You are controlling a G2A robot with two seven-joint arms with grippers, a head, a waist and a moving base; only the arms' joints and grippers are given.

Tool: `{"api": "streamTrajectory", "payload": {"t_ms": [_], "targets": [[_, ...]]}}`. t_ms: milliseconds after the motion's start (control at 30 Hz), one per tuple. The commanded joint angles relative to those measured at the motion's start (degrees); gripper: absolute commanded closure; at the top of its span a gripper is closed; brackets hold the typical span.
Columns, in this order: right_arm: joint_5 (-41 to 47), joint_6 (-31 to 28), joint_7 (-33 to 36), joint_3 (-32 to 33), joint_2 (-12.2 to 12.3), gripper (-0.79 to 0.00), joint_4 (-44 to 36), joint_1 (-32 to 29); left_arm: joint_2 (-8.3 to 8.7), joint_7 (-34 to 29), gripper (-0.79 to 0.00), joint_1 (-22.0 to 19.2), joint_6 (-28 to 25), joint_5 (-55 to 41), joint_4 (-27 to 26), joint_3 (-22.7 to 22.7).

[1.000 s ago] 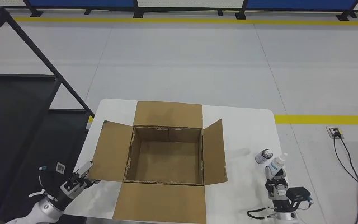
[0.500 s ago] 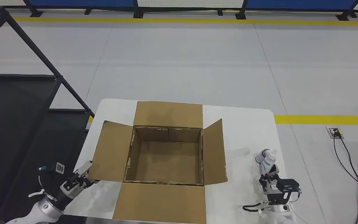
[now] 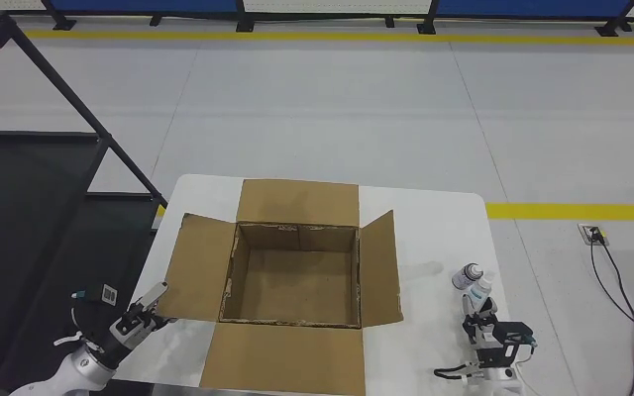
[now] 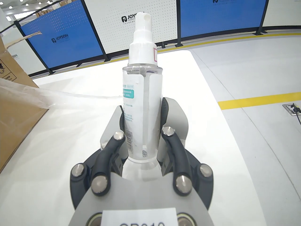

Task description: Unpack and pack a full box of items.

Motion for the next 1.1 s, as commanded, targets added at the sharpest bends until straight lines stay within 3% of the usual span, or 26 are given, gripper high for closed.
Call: {"api": "streamTrajectory", "payload": {"t_ms": [0, 33, 133, 233, 833, 1067], "targets": [[0.0, -0.2, 0.1, -0.1, 0.0, 0.0, 0.5, 0.3, -0.01, 0.0, -0.785, -0.1, 0.1, 0.1, 0.0, 0.0], [0.0, -0.2, 0.1, -0.1, 0.1, -0.009, 0.7, 0.4, -0.01, 0.1, -0.785, -0.1, 0.1, 0.1, 0.0, 0.0], [0.0, -0.3, 0.1, -0.2, 0.1, -0.212, 1.4, 0.8, -0.03, 0.2, -0.785, -0.1, 0.1, 0.1, 0.0, 0.0], [0.0, -0.6, -0.3, -0.3, 0.2, -0.268, 2.0, 1.0, -0.07, 0.3, -0.785, 0.0, 0.0, 0.0, 0.0, 0.0], [-1.0, -1.4, -2.8, -1.2, 0.7, -0.302, 4.6, 1.5, -0.2, 0.8, -0.785, -0.1, 0.3, 0.4, -0.5, 0.2], [-2.0, -2.1, -5.7, -1.8, 0.8, -0.256, 5.8, 1.7, -0.25, 0.9, -0.785, -0.2, 0.3, 0.3, -0.4, 0.2]]}}
